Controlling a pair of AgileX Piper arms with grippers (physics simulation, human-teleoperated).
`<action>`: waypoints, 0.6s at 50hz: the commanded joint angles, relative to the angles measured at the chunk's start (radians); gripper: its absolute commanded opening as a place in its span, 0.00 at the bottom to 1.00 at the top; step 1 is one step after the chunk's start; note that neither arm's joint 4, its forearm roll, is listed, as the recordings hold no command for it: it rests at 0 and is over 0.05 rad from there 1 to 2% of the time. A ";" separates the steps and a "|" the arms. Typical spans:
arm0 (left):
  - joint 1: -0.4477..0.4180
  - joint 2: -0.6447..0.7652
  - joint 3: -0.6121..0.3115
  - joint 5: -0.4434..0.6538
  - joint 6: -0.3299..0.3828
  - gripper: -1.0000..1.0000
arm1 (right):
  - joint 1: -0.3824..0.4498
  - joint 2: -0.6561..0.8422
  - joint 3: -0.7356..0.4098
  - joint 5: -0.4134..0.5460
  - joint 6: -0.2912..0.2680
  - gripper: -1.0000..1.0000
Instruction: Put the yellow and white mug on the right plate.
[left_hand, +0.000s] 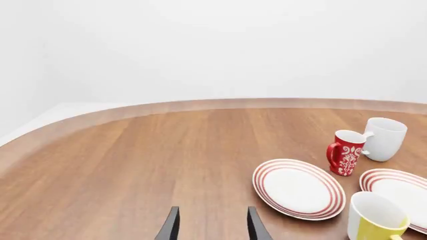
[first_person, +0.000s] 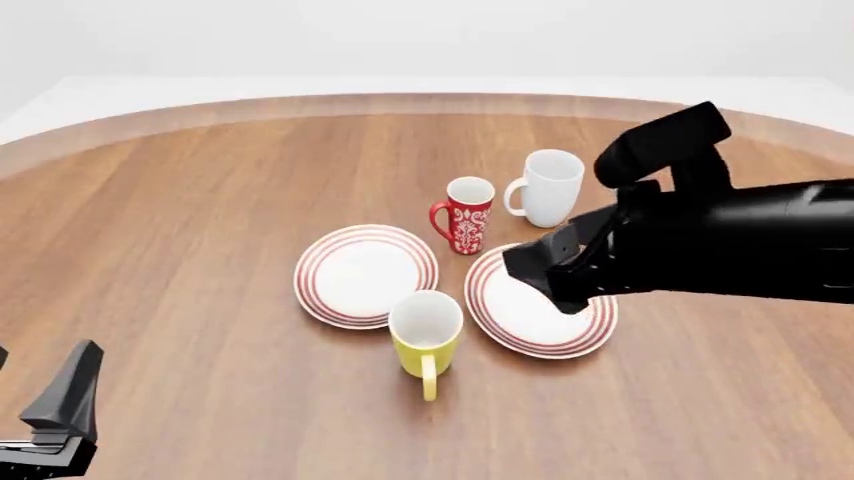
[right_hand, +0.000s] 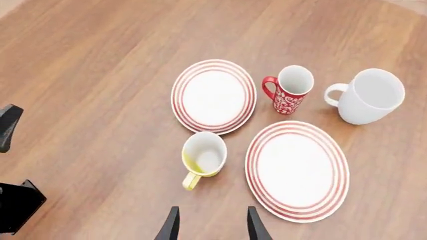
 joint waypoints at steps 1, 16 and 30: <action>0.000 0.000 0.000 0.000 0.000 1.00 | 0.051 0.074 -0.055 0.022 0.031 1.00; 0.000 0.000 0.000 0.000 0.000 1.00 | 0.109 0.125 -0.102 0.034 0.102 1.00; 0.000 0.000 0.000 0.000 0.000 1.00 | 0.176 0.138 -0.114 0.040 0.235 1.00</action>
